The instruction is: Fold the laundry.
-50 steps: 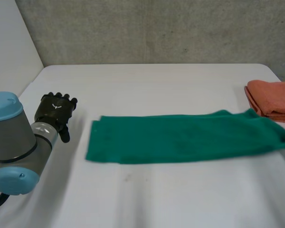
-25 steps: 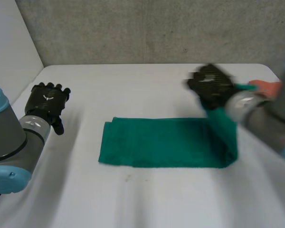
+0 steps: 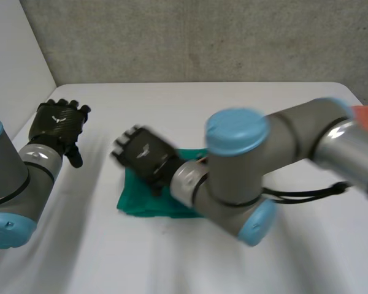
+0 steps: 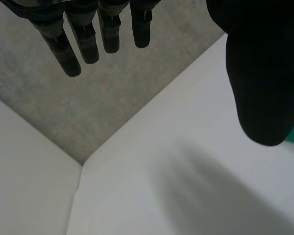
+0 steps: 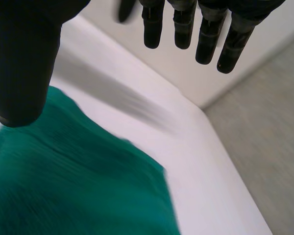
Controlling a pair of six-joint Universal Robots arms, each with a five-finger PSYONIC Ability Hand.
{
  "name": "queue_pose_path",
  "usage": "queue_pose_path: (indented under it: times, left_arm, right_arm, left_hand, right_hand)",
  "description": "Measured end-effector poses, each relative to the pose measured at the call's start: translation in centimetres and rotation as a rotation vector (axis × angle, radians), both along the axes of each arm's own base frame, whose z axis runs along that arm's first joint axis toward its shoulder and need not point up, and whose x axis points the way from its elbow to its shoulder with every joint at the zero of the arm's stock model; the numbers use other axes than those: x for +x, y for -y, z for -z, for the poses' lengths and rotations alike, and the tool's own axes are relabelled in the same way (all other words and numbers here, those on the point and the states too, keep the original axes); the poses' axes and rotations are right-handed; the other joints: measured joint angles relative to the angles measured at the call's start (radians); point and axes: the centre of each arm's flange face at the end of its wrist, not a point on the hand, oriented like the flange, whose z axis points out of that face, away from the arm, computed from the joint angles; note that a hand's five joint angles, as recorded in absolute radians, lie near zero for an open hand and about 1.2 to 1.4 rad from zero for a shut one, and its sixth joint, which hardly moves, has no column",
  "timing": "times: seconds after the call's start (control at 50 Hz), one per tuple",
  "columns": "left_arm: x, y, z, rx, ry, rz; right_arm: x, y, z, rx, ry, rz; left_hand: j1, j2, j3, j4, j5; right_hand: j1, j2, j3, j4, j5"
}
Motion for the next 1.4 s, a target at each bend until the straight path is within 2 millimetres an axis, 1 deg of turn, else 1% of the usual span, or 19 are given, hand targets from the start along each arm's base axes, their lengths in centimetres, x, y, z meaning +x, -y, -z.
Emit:
queue_pose_path:
  times: [0.02, 0.06, 0.08, 0.14, 0.18, 0.2, 0.24, 0.3, 0.36, 0.42, 0.52, 0.56, 0.58, 0.68, 0.72, 0.74, 0.94, 1.22, 1.4]
  left_arm:
    - [-0.7, -0.3, -0.4, -0.013, -0.004, 0.025]
    - [-1.5, -0.7, -0.6, -0.021, -0.009, 0.053]
    - [-1.7, -0.8, -0.7, -0.022, -0.01, 0.061]
    - [-3.8, -2.0, -1.0, -0.032, -0.023, 0.142]
    - [-3.8, -2.0, -1.0, -0.032, -0.023, 0.142]
    - [-5.3, -2.9, -1.0, -0.032, -0.031, 0.201]
    - [-6.4, -3.5, -0.6, -0.022, -0.031, 0.237]
    - [-7.3, -4.0, 0.0, -0.008, -0.028, 0.264]
    - [-8.3, -4.5, 0.9, 0.012, -0.021, 0.292]
    - [-8.6, -4.6, 1.3, 0.023, -0.016, 0.298]
    - [-8.6, -4.7, 1.6, 0.032, -0.011, 0.294]
    - [-8.5, -4.7, 1.6, 0.033, -0.011, 0.292]
    - [-8.3, -4.7, 1.6, 0.034, -0.01, 0.282]
    - [-7.8, -4.6, 1.4, 0.032, -0.009, 0.257]
    - [-7.5, -4.5, 1.3, 0.031, -0.008, 0.243]
    - [-7.3, -4.5, 1.3, 0.032, -0.008, 0.238]
    - [-6.7, -4.4, 1.4, 0.04, -0.005, 0.222]
    - [-6.8, -4.6, 1.6, 0.045, -0.003, 0.227]
    - [-6.7, -4.6, 1.7, 0.05, -0.001, 0.226]
  right_arm:
    - [-2.1, 1.9, -2.2, 0.059, 0.046, 0.125]
    - [-3.9, 3.2, -3.2, 0.103, 0.069, 0.213]
    - [-4.4, 3.5, -3.4, 0.113, 0.073, 0.232]
    - [-8.7, 5.5, -3.6, 0.211, 0.084, 0.395]
    - [-8.7, 5.5, -3.6, 0.211, 0.084, 0.395]
    - [-12.1, 6.4, -2.3, 0.283, 0.059, 0.501]
    - [-14.3, 6.8, -0.7, 0.326, 0.025, 0.561]
    - [-15.7, 7.1, 0.5, 0.346, 0.001, 0.593]
    - [-18.2, 7.3, 3.2, 0.363, -0.048, 0.644]
    - [-19.3, 7.6, 4.6, 0.357, -0.063, 0.663]
    - [-19.8, 8.4, 5.7, 0.348, -0.065, 0.673]
    - [-19.8, 8.4, 5.7, 0.347, -0.065, 0.672]
    - [-19.8, 8.8, 5.8, 0.347, -0.059, 0.669]
    - [-19.5, 9.0, 5.5, 0.343, -0.046, 0.663]
    - [-19.4, 9.0, 5.2, 0.34, -0.039, 0.662]
    - [-19.4, 9.0, 5.1, 0.339, -0.036, 0.662]
    - [-19.4, 8.4, 5.0, 0.417, -0.014, 0.684]
    - [-20.1, 7.2, 3.5, 0.47, -0.02, 0.698]
    - [-20.2, 6.2, 4.3, 0.493, -0.034, 0.689]
  left_hand:
    - [0.0, 0.0, 0.0, 0.0, 0.0]
    - [0.0, 0.0, 0.0, 0.0, 0.0]
    - [0.0, 0.0, 0.0, 0.0, 0.0]
    - [0.0, 0.0, 0.0, 0.0, 0.0]
    - [0.0, 0.0, 0.0, 0.0, 0.0]
    - [0.0, 0.0, 0.0, 0.0, 0.0]
    - [0.0, 0.0, 0.0, 0.0, 0.0]
    - [0.0, 0.0, 0.0, 0.0, 0.0]
    - [0.0, 0.0, 0.0, 0.0, 0.0]
    - [0.0, 0.0, 0.0, 0.0, 0.0]
    - [0.0, 0.0, 0.0, 0.0, 0.0]
    - [0.0, 0.0, 0.0, 0.0, 0.0]
    - [0.0, 0.0, 0.0, 0.0, 0.0]
    - [0.0, 0.0, 0.0, 0.0, 0.0]
    - [0.0, 0.0, 0.0, 0.0, 0.0]
    - [0.0, 0.0, 0.0, 0.0, 0.0]
    - [0.0, 0.0, 0.0, 0.0, 0.0]
    - [0.0, 0.0, 0.0, 0.0, 0.0]
    - [0.0, 0.0, 0.0, 0.0, 0.0]
  right_hand:
    - [-0.001, -0.008, -0.009, -0.002, -0.004]
    - [-0.001, -0.008, -0.009, -0.002, -0.004]
    - [-0.001, -0.008, -0.009, -0.002, -0.004]
    - [-0.001, -0.008, -0.009, -0.002, -0.004]
    - [-0.001, -0.008, -0.009, -0.002, -0.004]
    - [-0.001, -0.008, -0.009, -0.002, -0.004]
    - [-0.001, -0.008, -0.007, -0.002, -0.004]
    - [0.001, -0.005, -0.005, -0.001, -0.004]
    - [0.022, 0.036, 0.04, 0.024, 0.032]
    - [0.267, 0.323, 0.314, 0.299, 0.286]
    - [0.559, 0.728, 0.72, 0.707, 0.668]
    - [0.559, 0.728, 0.72, 0.707, 0.668]
    - [0.695, 0.938, 0.936, 0.929, 0.888]
    - [0.695, 0.938, 0.936, 0.929, 0.888]
    - [0.687, 0.852, 0.857, 0.843, 0.836]
    - [0.545, 0.648, 0.666, 0.654, 0.656]
    - [0.277, 0.321, 0.321, 0.309, 0.313]
    - [0.233, 0.272, 0.273, 0.255, 0.251]
    - [0.233, 0.272, 0.273, 0.256, 0.247]
